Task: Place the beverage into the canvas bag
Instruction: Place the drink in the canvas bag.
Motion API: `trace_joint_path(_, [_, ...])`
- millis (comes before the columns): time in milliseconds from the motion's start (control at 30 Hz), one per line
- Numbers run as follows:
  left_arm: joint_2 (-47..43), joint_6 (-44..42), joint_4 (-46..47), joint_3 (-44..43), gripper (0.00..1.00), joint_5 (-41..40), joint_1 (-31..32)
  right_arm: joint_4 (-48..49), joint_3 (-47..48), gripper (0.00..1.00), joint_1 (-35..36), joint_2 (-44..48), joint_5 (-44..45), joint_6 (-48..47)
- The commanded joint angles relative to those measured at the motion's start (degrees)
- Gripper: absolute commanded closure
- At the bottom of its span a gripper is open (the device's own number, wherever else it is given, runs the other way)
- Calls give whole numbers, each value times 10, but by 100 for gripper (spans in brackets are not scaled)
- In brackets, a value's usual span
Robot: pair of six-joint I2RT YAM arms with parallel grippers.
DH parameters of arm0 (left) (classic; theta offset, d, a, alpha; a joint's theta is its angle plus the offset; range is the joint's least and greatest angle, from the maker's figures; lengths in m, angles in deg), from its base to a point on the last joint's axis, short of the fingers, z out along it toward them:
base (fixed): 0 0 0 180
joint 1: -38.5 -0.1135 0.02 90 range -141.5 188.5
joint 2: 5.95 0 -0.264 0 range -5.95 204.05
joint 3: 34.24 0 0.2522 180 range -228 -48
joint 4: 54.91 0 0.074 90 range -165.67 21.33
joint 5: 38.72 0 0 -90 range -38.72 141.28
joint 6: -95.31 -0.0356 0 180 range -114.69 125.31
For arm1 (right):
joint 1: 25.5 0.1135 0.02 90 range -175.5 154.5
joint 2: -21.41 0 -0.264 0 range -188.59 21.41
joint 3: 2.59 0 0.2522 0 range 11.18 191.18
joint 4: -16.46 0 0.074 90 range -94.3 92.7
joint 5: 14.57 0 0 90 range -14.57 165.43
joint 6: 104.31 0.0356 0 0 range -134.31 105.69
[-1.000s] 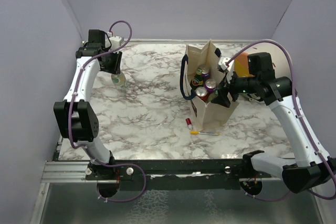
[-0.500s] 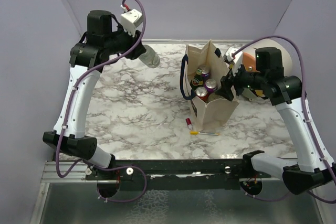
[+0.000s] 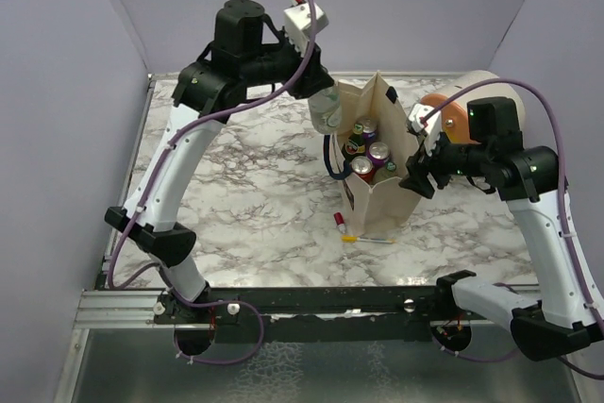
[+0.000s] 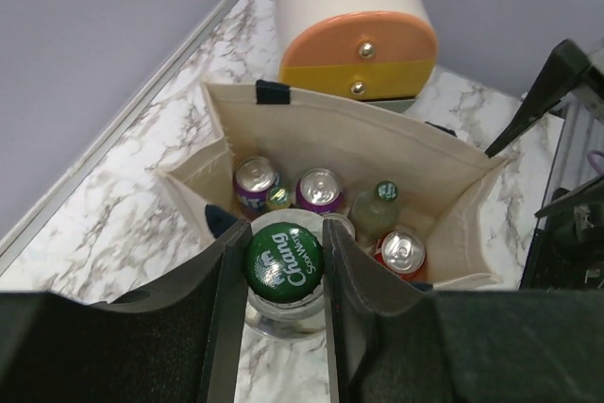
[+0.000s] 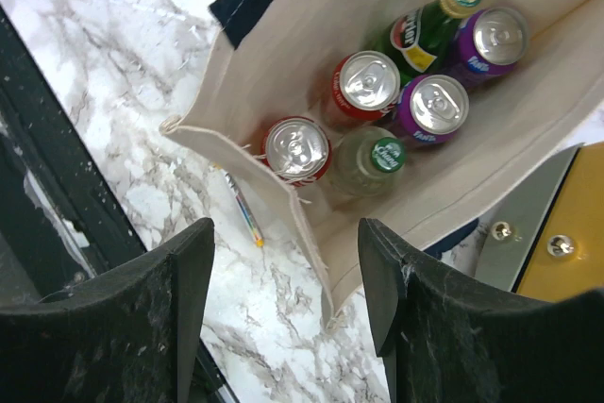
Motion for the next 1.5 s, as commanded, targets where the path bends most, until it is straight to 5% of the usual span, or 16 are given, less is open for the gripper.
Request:
trace_joint_path(0, [14, 22, 105, -63, 100, 10, 54, -37, -18, 39, -1, 9, -38, -41])
trace_joint_path(500, [108, 73, 165, -97, 100, 15, 135, -2, -82, 42, -1, 22, -30, -61])
trace_joint_path(1067, [113, 125, 309, 43, 100, 85, 148, -6, -108, 96, -1, 60, -35, -48])
trace_joint_path(1467, [96, 177, 429, 173, 100, 124, 174, 5, -110, 99, -1, 68, -27, -36])
